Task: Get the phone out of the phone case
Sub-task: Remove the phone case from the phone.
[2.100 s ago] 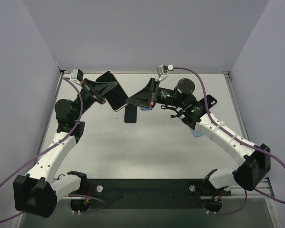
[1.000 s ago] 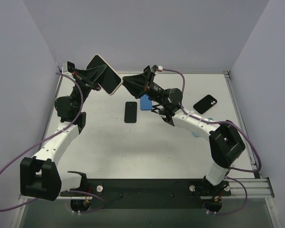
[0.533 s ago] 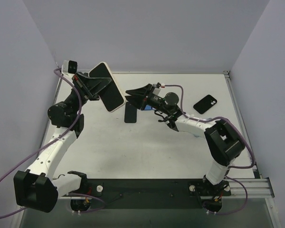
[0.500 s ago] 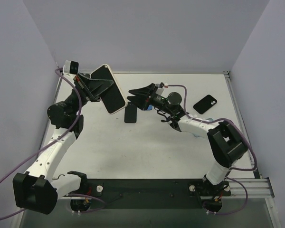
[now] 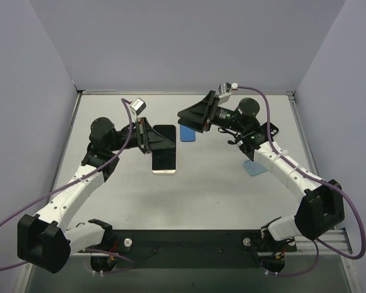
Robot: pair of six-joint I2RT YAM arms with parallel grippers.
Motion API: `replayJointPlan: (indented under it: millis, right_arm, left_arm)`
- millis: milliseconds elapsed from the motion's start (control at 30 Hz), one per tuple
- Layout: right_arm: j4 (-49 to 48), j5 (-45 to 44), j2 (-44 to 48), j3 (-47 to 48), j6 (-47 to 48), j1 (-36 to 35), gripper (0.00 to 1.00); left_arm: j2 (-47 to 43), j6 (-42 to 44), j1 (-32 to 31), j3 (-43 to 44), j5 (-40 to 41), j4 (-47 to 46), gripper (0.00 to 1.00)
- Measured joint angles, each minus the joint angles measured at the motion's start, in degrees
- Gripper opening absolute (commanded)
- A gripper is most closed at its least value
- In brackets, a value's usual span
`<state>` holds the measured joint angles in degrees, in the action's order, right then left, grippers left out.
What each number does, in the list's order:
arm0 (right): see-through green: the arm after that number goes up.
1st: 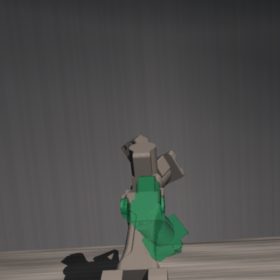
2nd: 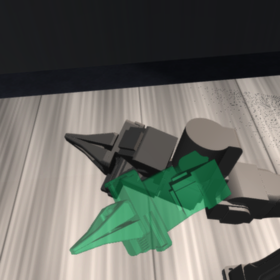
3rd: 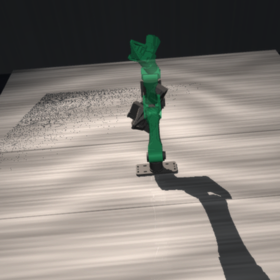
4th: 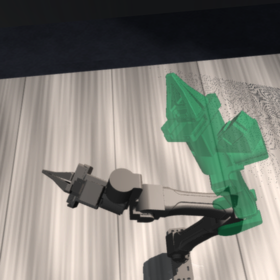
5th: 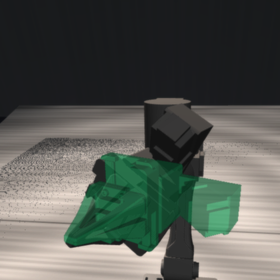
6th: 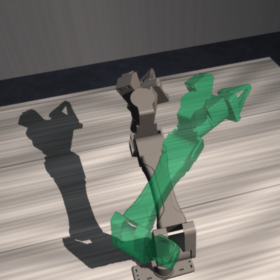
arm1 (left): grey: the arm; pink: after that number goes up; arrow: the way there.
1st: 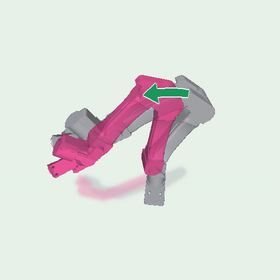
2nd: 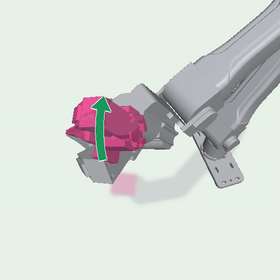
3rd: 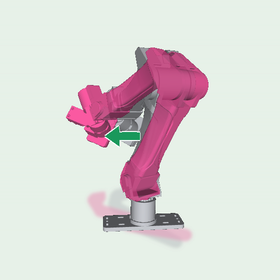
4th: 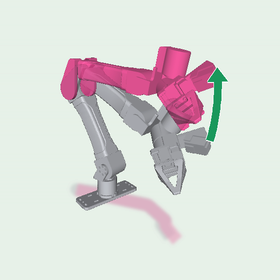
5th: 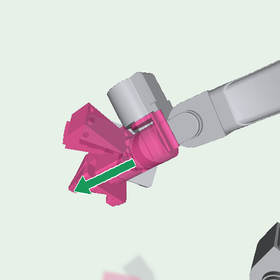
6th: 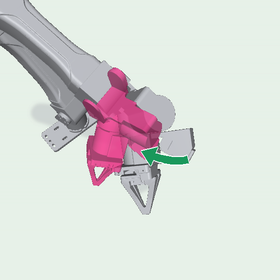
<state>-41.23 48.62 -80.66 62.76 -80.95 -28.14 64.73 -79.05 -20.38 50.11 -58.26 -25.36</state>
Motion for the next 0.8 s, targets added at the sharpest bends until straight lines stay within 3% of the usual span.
replayJointPlan:
  millis: [267, 400, 733, 800]
  right_arm:
    - [0.17, 4.68, -5.29, 1.09, -0.09, -1.51, 0.47]
    - [-2.38, 5.64, -8.17, 1.07, -2.36, -2.75, 0.39]
    - [-5.88, 5.81, -6.25, -2.64, -3.63, -3.89, 0.33]
    - [-5.86, 5.81, -5.68, -3.04, -3.48, -3.82, 0.27]
  left_arm:
    - [0.63, 4.83, -1.66, -0.04, -0.96, 5.16, 0.0]
    - [0.72, 5.29, -1.66, -0.26, -0.96, 5.38, 0.0]
    - [2.23, 5.4, -1.25, -1.18, -1.01, 5.27, 0.0]
    - [2.27, 5.38, -0.92, -1.4, -1.01, 5.25, 0.0]
